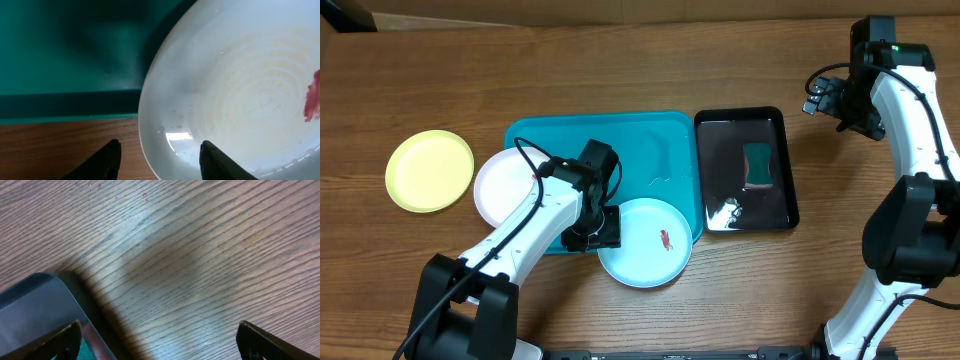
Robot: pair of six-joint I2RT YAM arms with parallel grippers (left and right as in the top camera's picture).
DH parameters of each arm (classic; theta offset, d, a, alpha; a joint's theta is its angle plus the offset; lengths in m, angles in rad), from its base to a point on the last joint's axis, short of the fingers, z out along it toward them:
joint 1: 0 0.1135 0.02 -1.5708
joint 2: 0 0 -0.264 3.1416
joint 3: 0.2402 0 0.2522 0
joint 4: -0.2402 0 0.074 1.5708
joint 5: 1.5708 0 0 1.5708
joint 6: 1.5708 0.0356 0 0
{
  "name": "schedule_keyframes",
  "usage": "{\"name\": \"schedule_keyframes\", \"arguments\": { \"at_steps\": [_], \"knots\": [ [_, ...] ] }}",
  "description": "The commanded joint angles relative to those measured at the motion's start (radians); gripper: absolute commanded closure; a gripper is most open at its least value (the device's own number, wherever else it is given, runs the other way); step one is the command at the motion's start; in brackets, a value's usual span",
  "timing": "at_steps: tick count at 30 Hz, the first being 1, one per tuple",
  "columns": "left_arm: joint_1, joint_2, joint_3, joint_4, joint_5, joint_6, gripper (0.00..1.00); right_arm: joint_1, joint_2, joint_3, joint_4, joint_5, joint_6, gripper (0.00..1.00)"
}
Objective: Clean dirty plates on tray and stack at the side
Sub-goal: 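Lower the left gripper and grip the light blue plate's rim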
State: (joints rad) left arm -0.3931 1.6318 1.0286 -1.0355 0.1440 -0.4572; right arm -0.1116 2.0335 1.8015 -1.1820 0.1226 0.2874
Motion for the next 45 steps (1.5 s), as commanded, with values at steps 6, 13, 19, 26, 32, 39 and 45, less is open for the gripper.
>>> {"name": "schedule_keyframes", "arguments": {
  "at_steps": [6, 13, 19, 26, 32, 39, 45],
  "knots": [
    [-0.005, -0.002, -0.006, 0.002, -0.025, -0.015, 0.54, -0.002, -0.027, 0.006, 0.003, 0.008, 0.005, 0.00],
    [-0.005, -0.002, -0.006, 0.000, -0.024, -0.015, 0.61, -0.002, -0.027, 0.006, 0.003, 0.008, 0.005, 0.00],
    [-0.005, -0.002, -0.006, 0.003, -0.025, -0.015, 0.60, -0.002, -0.027, 0.006, 0.003, 0.008, 0.005, 0.00],
    [-0.005, -0.002, -0.006, 0.005, -0.024, -0.016, 0.60, -0.002, -0.027, 0.006, 0.003, 0.008, 0.005, 0.00],
    [-0.007, -0.002, -0.012, 0.019, -0.024, -0.023, 0.61, -0.002, -0.027, 0.006, 0.003, 0.008, 0.005, 0.00],
    [-0.006, -0.002, -0.052, 0.053, -0.027, -0.022, 0.62, -0.002, -0.027, 0.006, 0.003, 0.008, 0.005, 0.00],
    [-0.006, -0.002, -0.054, 0.050, -0.072, -0.023, 0.63, -0.002, -0.027, 0.006, 0.003, 0.008, 0.005, 0.00]
  ]
}}
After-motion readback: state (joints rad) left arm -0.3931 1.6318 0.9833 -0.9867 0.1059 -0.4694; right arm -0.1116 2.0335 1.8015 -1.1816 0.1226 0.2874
